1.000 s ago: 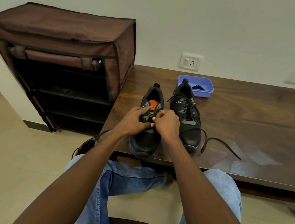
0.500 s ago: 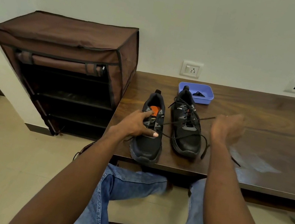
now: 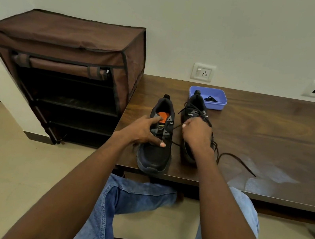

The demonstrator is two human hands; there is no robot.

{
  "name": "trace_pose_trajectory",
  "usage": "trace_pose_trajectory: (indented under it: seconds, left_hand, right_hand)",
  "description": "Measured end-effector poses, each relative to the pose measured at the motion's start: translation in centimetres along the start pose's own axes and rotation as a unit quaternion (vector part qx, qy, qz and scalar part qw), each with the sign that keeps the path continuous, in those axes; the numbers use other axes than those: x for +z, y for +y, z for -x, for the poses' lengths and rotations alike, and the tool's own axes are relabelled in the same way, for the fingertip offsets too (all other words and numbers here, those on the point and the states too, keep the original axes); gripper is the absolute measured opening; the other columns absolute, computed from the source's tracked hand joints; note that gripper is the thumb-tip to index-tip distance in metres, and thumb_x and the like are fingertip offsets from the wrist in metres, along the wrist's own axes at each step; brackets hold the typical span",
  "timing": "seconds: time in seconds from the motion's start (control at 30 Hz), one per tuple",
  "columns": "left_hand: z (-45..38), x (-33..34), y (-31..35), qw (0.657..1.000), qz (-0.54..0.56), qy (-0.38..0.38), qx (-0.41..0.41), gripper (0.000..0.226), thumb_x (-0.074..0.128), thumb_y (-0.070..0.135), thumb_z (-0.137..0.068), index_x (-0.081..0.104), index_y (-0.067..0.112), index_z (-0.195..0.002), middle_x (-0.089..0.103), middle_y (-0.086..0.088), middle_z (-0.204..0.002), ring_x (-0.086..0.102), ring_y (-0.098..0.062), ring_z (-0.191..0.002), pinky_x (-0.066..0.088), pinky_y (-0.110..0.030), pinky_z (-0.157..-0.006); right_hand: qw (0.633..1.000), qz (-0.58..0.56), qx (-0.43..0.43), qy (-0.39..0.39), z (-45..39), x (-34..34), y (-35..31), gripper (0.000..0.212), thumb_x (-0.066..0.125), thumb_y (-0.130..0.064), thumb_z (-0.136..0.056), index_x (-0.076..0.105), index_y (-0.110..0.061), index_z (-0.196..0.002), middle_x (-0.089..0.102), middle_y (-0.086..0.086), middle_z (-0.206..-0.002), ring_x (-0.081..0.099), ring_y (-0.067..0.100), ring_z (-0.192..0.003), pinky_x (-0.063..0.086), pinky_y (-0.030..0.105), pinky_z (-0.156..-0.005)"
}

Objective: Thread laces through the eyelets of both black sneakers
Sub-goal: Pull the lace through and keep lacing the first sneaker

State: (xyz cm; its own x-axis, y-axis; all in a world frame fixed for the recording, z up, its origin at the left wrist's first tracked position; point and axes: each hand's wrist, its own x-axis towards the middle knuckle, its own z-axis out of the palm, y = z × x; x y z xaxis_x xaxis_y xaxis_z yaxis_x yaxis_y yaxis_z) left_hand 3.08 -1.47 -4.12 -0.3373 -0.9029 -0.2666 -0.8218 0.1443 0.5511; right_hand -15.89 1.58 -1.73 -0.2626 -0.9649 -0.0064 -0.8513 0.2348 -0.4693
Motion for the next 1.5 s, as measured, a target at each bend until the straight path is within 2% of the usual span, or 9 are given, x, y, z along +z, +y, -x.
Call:
trace_pose_trajectory:
  seconds: [0.1, 0.27, 0.4, 0.53, 0.9, 1.2, 1.33, 1.43, 1.5]
  left_hand:
    - [0.0, -0.1, 0.0, 1.0, 0.0, 0.002, 0.0, 0.113, 0.086, 0.052, -0.069, 0.019, 0.032, -0.158, 0.031, -0.009, -0.151, 0.035, -0.031, -0.138, 0.036, -0.046, -0.115]
    - [0.2, 0.1, 0.2, 1.0, 0.001, 0.004, 0.004, 0.113, 0.085, 0.05, -0.07, 0.017, 0.03, -0.159, 0.03, -0.009, -0.152, 0.033, -0.03, -0.139, 0.034, -0.043, -0.115]
    - [0.3, 0.1, 0.3, 1.0, 0.005, 0.005, 0.001, 0.113, 0.085, 0.049, -0.071, 0.017, 0.029, -0.159, 0.03, -0.01, -0.152, 0.034, -0.031, -0.139, 0.035, -0.045, -0.116]
    - [0.6, 0.2, 0.5, 1.0, -0.002, 0.009, -0.005, 0.112, 0.084, 0.045, -0.073, 0.015, 0.027, -0.159, 0.03, -0.011, -0.151, 0.034, -0.032, -0.139, 0.034, -0.047, -0.116]
    - [0.9, 0.1, 0.8, 1.0, 0.008, 0.001, -0.004, 0.112, 0.084, 0.046, -0.073, 0.015, 0.026, -0.159, 0.028, -0.012, -0.154, 0.031, -0.033, -0.141, 0.033, -0.048, -0.117]
    - [0.8, 0.2, 0.8, 1.0, 0.008, 0.002, -0.008, 0.11, 0.084, 0.046, -0.074, 0.016, 0.029, -0.159, 0.027, -0.012, -0.154, 0.031, -0.033, -0.141, 0.032, -0.049, -0.117]
    - [1.0, 0.2, 0.8, 1.0, 0.001, 0.0, -0.005, 0.106, 0.082, 0.045, -0.077, 0.016, 0.032, -0.158, 0.028, -0.011, -0.153, 0.032, -0.032, -0.139, 0.034, -0.049, -0.115]
    - [1.4, 0.1, 0.1, 0.998, 0.046, 0.019, 0.023, 0.114, 0.084, 0.053, -0.068, 0.015, 0.035, -0.157, 0.037, -0.007, -0.15, 0.042, -0.025, -0.134, 0.038, -0.048, -0.113]
    - [1.7, 0.4, -0.6, 0.989, 0.122, 0.076, 0.041, 0.093, 0.083, 0.046, -0.071, 0.034, 0.029, -0.148, 0.052, 0.001, -0.136, 0.053, -0.013, -0.121, 0.047, -0.04, -0.105]
  right_hand:
    - [0.968, -0.111, 0.145, 0.173, -0.3, -3.4, 3.2, 0.023, 0.05, -0.018, -0.099, 0.07, -0.007, -0.096, 0.063, 0.009, -0.085, 0.061, 0.028, -0.085, 0.047, 0.036, -0.073]
    - [0.93, -0.059, 0.221, 0.286, -0.5, -5.0, 5.0, 0.023, 0.051, -0.011, -0.092, 0.065, -0.003, -0.108, 0.065, 0.018, -0.116, 0.05, 0.037, -0.119, 0.036, 0.043, -0.101]
    - [0.992, -0.018, 0.002, 0.129, -0.2, -1.9, 1.3, 0.027, 0.06, -0.008, -0.085, 0.068, -0.01, -0.111, 0.068, 0.012, -0.108, 0.061, 0.03, -0.106, 0.052, 0.043, -0.095]
    - [0.985, 0.07, -0.119, -0.1, 1.3, 1.3, -1.9, 0.022, 0.059, -0.021, -0.097, 0.065, -0.015, -0.118, 0.068, 0.009, -0.113, 0.06, 0.027, -0.111, 0.04, 0.042, -0.105]
    - [0.994, 0.06, 0.067, 0.068, -0.5, -2.0, 2.2, 0.02, 0.051, -0.019, -0.097, 0.069, -0.011, -0.101, 0.069, 0.009, -0.097, 0.061, 0.028, -0.098, 0.047, 0.042, -0.093]
    - [0.991, 0.08, 0.022, 0.102, 0.8, -1.6, 1.3, 0.019, 0.058, -0.023, -0.096, 0.069, -0.013, -0.109, 0.058, 0.014, -0.122, 0.049, 0.03, -0.115, 0.043, 0.041, -0.1]
    - [0.981, -0.103, -0.076, -0.148, 1.6, -2.0, -0.4, 0.011, 0.064, -0.023, -0.095, 0.071, -0.017, -0.089, 0.068, 0.003, -0.097, 0.061, 0.017, -0.091, 0.048, 0.031, -0.076]
    - [0.963, -0.011, -0.101, -0.251, 2.2, -1.8, -0.8, 0.013, 0.063, -0.02, -0.095, 0.068, -0.012, -0.086, 0.066, 0.006, -0.095, 0.062, 0.021, -0.092, 0.048, 0.031, -0.076]
    - [0.956, 0.077, -0.11, -0.261, 2.5, -2.1, -0.9, 0.012, 0.06, -0.021, -0.098, 0.066, -0.011, -0.096, 0.064, 0.007, -0.101, 0.06, 0.023, -0.098, 0.047, 0.034, -0.081]
